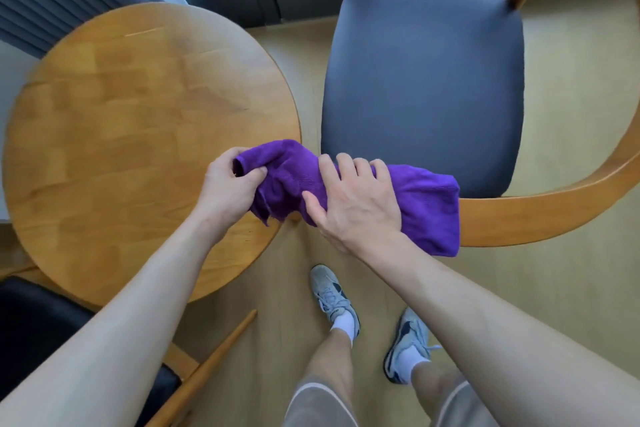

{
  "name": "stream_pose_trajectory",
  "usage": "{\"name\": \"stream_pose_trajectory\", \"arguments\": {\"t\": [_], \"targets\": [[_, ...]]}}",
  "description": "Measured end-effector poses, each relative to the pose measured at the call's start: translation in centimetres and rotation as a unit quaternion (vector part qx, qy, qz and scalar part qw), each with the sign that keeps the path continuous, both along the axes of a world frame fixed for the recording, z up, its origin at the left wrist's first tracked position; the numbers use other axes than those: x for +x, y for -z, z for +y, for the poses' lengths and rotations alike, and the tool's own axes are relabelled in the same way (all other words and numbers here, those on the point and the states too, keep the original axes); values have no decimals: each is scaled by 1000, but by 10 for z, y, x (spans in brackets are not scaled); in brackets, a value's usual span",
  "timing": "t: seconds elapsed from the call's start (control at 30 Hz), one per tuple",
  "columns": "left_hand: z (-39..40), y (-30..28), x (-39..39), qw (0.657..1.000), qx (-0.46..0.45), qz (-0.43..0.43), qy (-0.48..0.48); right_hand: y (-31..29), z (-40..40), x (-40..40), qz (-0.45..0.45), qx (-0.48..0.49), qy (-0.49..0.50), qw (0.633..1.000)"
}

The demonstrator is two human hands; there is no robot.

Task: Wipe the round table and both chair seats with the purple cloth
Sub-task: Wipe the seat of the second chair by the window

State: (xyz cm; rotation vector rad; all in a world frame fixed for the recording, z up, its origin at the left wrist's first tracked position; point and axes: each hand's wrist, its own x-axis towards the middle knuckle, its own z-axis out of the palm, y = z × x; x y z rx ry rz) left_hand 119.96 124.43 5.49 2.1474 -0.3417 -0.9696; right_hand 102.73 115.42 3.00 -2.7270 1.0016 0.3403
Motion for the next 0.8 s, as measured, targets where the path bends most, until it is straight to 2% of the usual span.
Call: {"name": "stream_pose_trajectory", "arguments": {"t": [0.2, 0.3, 0.57, 0.63, 0.73, 0.8], "targets": [[-4, -6, -21, 996, -65, 65, -17, 1, -8, -11, -31, 1, -51, 998], [-7, -14, -34, 993, -93, 69, -24, 0, -19, -28, -46, 17, -78, 996], [-22, -41, -95, 994, -92, -1, 54, -2, -66, -122, -34, 28, -116, 992], [-30, -39, -118, 993, -69, -49, 85, -2, -82, -150, -31, 26, -125, 991], [-43, -30, -146, 974, -6, -169, 150, -1, -112, -193, -19, 24, -140, 990], [-52, -25, -157, 966, -4, -190, 173, 0, -132, -218, -10, 22, -152, 988]]}}
